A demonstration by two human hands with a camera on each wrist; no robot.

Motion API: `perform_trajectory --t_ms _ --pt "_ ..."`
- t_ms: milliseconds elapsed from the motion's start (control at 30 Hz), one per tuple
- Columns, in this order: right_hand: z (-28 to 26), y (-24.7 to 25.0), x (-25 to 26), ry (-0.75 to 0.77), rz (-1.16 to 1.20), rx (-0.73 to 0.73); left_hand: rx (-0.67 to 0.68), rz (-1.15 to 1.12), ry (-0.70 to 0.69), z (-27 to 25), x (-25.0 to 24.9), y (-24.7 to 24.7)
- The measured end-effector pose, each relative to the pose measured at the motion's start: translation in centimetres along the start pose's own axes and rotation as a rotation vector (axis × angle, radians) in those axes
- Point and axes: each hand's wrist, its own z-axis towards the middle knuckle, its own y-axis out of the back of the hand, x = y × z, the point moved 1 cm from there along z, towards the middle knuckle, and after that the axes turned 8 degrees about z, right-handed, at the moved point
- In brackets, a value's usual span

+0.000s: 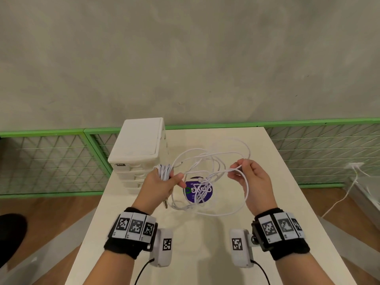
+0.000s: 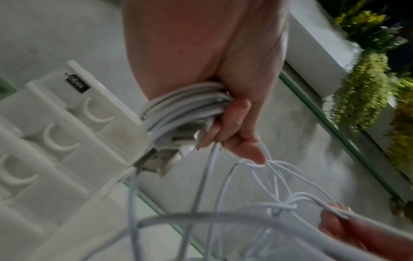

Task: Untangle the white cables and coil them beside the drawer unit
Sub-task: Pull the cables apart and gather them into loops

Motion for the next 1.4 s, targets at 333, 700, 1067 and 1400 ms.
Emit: perform_trajectory --t_ms 333,700,1067,1400 --pt "-1.8 -3.4 -2.5 -0.061 -0.451 0.4 0.084 0.117 -0.108 -0.1 -1.5 -3.5" --pt "-0.8 -3.1 -1.0 0.024 -0.3 0.277 0.015 0.274 0.008 0.2 0.4 -3.2" --pt "0.7 -0.8 1.0 0.124 -0.202 0.117 -0.267 0.264 0.181 2.2 5.0 0.1" --pt "0.2 -3.4 -0.5 0.016 -0.29 0.246 -0.15 0.289 0.142 1.7 3.3 -2.0"
